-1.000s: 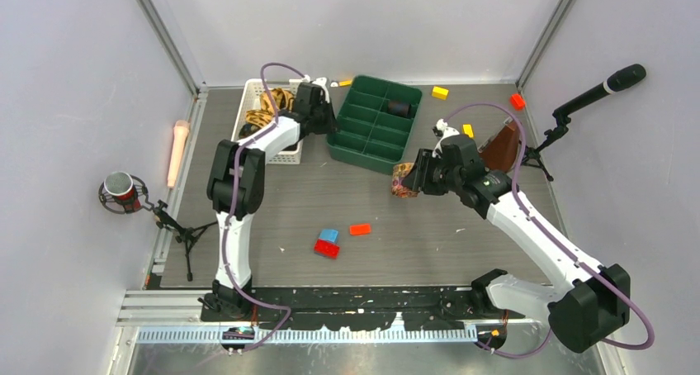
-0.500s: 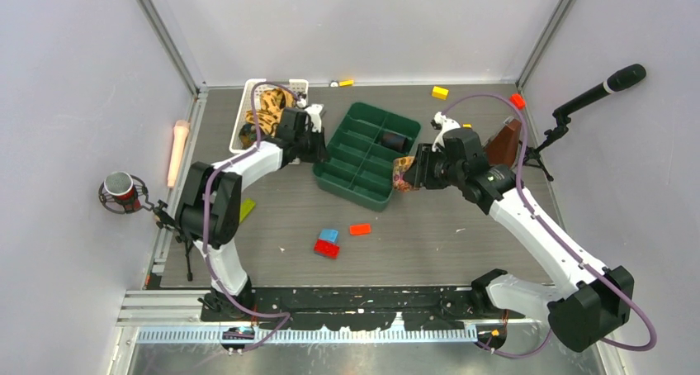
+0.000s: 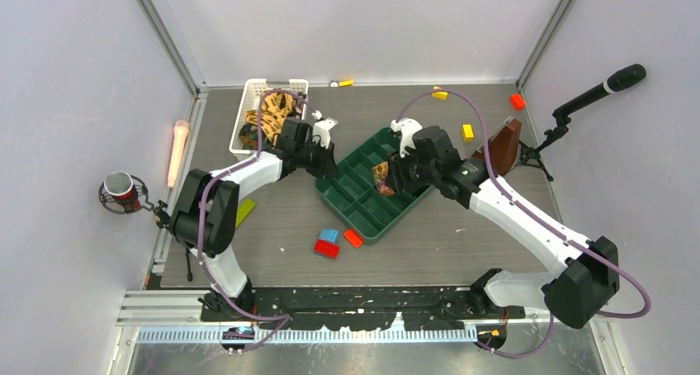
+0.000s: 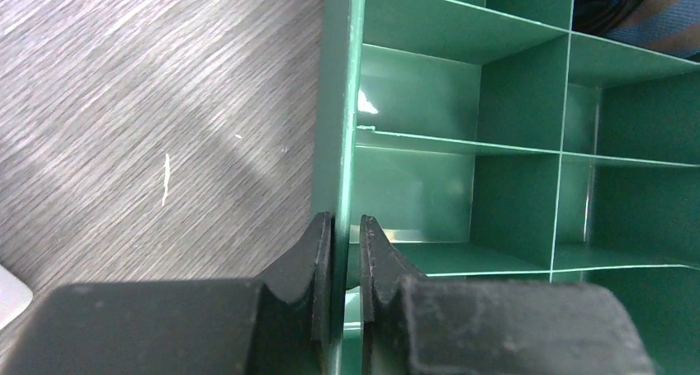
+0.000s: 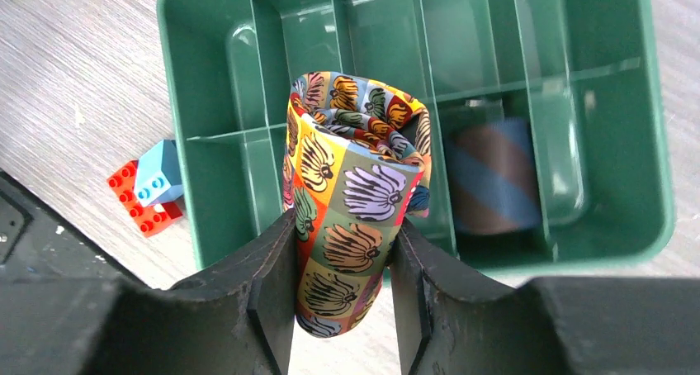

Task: Roll the ties
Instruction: Move the storage box to the center of the board, then place the tie in the storage box.

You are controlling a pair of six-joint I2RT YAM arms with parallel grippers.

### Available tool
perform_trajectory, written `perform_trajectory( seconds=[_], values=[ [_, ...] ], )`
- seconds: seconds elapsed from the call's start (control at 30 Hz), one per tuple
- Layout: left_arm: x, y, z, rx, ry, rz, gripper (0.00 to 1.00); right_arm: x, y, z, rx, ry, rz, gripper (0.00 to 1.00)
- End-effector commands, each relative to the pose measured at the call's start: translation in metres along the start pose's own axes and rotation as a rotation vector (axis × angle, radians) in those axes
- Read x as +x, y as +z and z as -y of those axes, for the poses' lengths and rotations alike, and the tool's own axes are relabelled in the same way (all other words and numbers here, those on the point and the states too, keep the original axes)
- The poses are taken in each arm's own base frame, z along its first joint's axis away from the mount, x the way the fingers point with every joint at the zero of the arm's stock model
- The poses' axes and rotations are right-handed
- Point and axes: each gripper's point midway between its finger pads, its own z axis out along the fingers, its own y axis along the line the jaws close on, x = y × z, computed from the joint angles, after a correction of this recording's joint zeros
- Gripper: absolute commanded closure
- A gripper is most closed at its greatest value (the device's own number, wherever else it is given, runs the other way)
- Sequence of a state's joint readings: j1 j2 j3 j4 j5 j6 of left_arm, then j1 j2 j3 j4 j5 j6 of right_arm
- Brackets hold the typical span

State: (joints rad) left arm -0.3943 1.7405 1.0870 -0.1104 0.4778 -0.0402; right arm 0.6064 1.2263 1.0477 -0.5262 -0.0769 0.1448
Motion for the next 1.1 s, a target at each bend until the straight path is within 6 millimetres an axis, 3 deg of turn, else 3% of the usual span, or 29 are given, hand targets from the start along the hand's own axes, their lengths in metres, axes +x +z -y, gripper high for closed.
perform_trajectory(
  seconds=[0.0,0.43,0.73,1.07],
  values=[
    [-0.018,-0.008,0.027,0.123,0.115,0.059,1.00,-0.046,0.002,-0.004,0.007,-0.182,0.108,0.91],
    [-0.034,-0.005,0.025,0.122,0.170,0.097,1.00,-0.061,0.065,0.006,0.034,-0.348,-0.036,0.91],
    [-0.033,-0.007,0.022,0.105,0.175,0.096,1.00,-0.046,0.091,0.014,0.050,-0.377,-0.145,0.92],
    [-0.031,-0.008,0.021,0.091,0.174,0.101,1.00,-0.025,0.117,0.009,-0.009,-0.383,-0.198,0.92]
  ],
)
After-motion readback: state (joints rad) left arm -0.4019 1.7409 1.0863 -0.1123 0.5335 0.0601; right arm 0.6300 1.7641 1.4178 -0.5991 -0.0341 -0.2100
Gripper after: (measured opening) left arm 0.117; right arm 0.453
